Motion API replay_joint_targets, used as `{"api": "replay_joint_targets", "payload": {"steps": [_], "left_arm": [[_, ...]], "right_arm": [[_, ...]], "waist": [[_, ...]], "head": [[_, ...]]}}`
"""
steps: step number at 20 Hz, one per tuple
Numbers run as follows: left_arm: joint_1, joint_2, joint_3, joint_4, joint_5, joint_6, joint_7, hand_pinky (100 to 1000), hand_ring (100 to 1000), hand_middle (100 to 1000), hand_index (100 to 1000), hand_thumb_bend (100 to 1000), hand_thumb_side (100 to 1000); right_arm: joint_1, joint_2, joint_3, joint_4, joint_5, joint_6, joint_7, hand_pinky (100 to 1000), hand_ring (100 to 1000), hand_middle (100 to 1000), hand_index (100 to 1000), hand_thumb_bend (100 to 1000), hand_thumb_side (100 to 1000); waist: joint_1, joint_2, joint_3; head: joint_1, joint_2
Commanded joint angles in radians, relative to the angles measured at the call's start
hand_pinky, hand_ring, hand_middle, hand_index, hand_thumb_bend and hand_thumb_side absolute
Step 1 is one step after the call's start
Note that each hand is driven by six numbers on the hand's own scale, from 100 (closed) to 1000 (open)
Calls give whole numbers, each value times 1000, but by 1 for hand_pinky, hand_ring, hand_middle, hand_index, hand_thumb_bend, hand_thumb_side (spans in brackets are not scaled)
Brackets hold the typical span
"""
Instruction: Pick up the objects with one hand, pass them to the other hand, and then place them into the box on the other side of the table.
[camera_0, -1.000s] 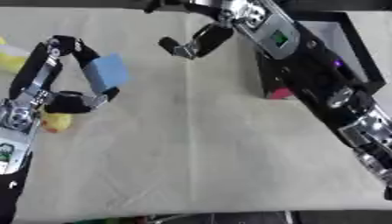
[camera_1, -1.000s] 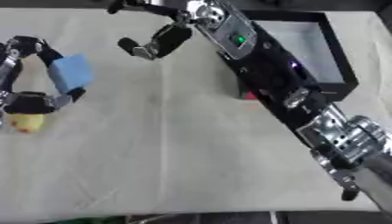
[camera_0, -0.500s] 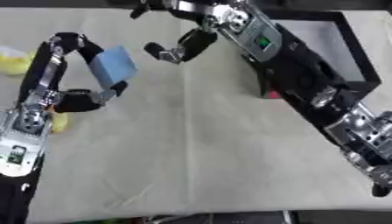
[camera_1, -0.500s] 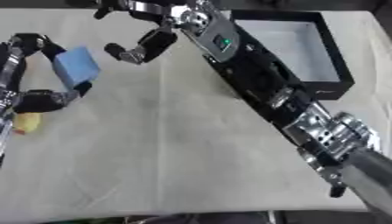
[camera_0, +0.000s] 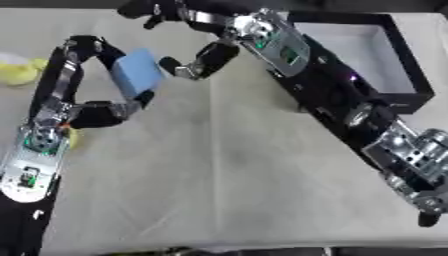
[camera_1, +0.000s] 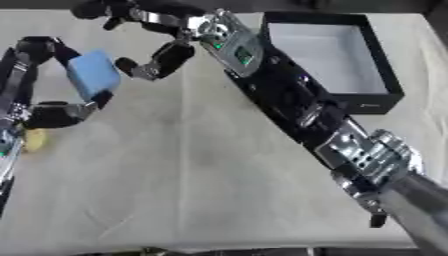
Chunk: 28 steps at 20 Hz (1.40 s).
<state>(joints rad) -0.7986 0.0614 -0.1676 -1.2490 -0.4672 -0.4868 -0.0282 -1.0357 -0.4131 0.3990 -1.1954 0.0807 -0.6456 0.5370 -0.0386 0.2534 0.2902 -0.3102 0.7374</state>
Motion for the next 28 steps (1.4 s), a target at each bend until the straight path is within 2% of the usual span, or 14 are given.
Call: {"api": "replay_joint_targets", "payload": {"steps": [1,8,10,13,21,26,27,28], "left_arm": [[-11,7,7,-19,-3,4,1,631,371,338,418,100,100],[-5,8,10,-14,-23,14,7,629,369,337,417,100,100],[-4,6,13,-13,-24,18,7,628,368,336,416,100,100],[-3,2,18,-12,-20,29,6,627,366,334,415,100,100],[7,-1,24,-35,12,60,3,629,364,332,414,100,100],[11,-5,31,-47,18,71,3,629,363,331,413,100,100],[11,-6,30,-49,20,72,3,629,363,331,413,100,100],[12,-6,28,-51,21,73,3,629,362,330,412,100,100]], "right_arm": [[-26,-15,11,-29,-10,-212,224,898,1000,999,1000,100,100],[-40,-35,-5,-81,-73,-187,343,902,1000,989,1000,100,103],[-44,-36,6,-100,-76,-180,364,903,1000,993,1000,100,171],[-47,-36,41,-132,-40,-185,369,902,1000,990,1000,133,247],[-40,-43,57,-149,88,-242,370,886,1000,961,1000,167,302],[-38,-37,18,-142,164,-258,370,888,1000,962,1000,162,298],[-38,-32,6,-142,176,-253,370,887,1000,957,1000,201,291],[-38,-29,-4,-144,184,-249,370,885,1000,955,1000,200,287]], "waist": [[3,-31,0],[3,-29,-5],[3,-29,-5],[3,-29,-4],[0,-30,-4],[2,-30,-7],[3,-29,-7],[4,-29,-7]], "head": [[-2,2],[-6,7],[-8,9],[-12,9],[-15,18],[-16,19],[-17,19],[-18,19]]}}
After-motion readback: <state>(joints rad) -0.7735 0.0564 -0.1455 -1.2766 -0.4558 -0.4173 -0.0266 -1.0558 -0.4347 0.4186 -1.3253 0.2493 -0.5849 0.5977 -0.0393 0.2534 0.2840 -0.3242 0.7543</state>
